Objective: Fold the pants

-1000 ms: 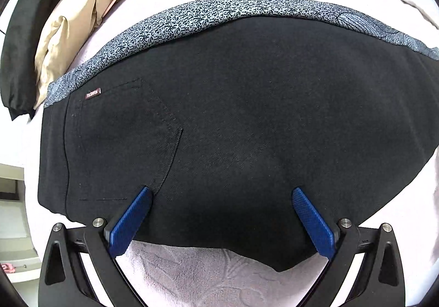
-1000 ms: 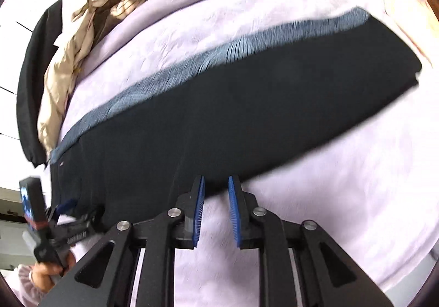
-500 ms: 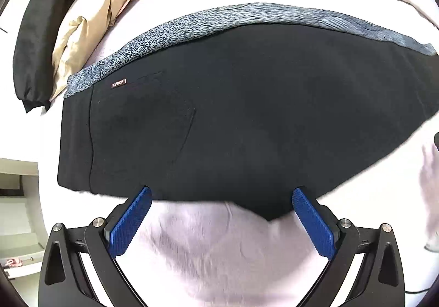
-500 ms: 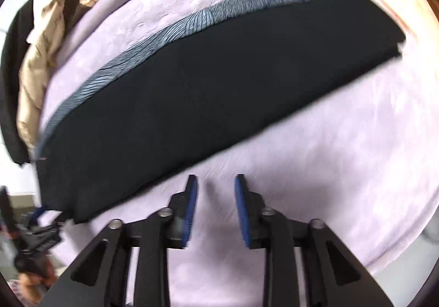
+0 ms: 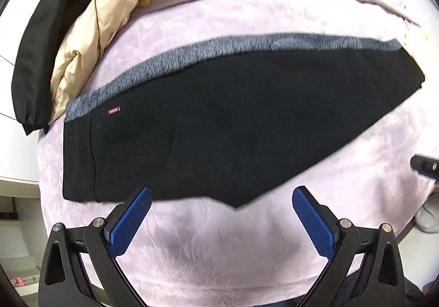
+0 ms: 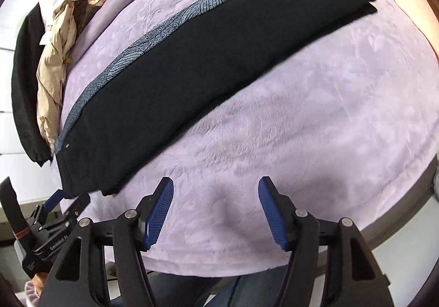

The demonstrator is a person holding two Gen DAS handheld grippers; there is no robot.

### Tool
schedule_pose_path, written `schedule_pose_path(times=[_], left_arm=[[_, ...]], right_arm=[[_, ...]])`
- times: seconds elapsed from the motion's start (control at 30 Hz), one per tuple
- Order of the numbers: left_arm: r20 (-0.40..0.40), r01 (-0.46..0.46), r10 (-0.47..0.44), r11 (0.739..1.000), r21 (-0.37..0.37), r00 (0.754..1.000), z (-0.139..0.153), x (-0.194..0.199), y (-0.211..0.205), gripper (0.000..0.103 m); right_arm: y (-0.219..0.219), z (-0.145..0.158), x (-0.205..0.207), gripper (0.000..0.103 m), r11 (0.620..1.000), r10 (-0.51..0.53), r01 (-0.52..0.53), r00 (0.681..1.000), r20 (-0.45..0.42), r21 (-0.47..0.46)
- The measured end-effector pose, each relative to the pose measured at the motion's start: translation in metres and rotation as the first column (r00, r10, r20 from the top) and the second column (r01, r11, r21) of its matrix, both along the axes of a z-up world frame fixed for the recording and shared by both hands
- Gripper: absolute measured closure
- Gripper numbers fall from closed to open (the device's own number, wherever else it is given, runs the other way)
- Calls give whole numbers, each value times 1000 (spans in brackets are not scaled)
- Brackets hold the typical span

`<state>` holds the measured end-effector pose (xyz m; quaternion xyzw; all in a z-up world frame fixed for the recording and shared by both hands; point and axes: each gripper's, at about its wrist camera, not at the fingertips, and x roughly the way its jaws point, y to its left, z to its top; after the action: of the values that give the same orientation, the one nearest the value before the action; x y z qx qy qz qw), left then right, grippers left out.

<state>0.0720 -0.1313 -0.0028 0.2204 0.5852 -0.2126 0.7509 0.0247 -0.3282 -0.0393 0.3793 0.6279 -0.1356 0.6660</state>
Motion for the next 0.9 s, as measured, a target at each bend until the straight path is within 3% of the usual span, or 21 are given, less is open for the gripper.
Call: schedule_pose_path(times=[0.17, 0.43, 0.63, 0.8, 0.9], left_arm=[[13, -8, 9, 999, -41, 1000, -8, 32, 11, 0], [-34, 22, -24, 998, -57, 999, -19, 36, 20, 0], [-29, 87, -87, 996, -13, 996, -24, 22, 7, 0], [-13, 65, -64, 998, 21, 998, -22, 16, -14, 0], [4, 66, -67, 994, 87, 998, -24, 6, -36, 0]], right_arm=[[5, 13, 6, 35, 998, 13, -13, 1000, -7, -53], [23, 16, -7, 35, 998, -25, 22, 999, -43, -64], [18, 12, -28, 35, 996, -85, 83, 995, -51, -43], [-3, 4, -32, 35, 997, -73, 72, 997, -27, -20], [-25, -4, -35, 35, 997, -73, 73, 997, -11, 26]])
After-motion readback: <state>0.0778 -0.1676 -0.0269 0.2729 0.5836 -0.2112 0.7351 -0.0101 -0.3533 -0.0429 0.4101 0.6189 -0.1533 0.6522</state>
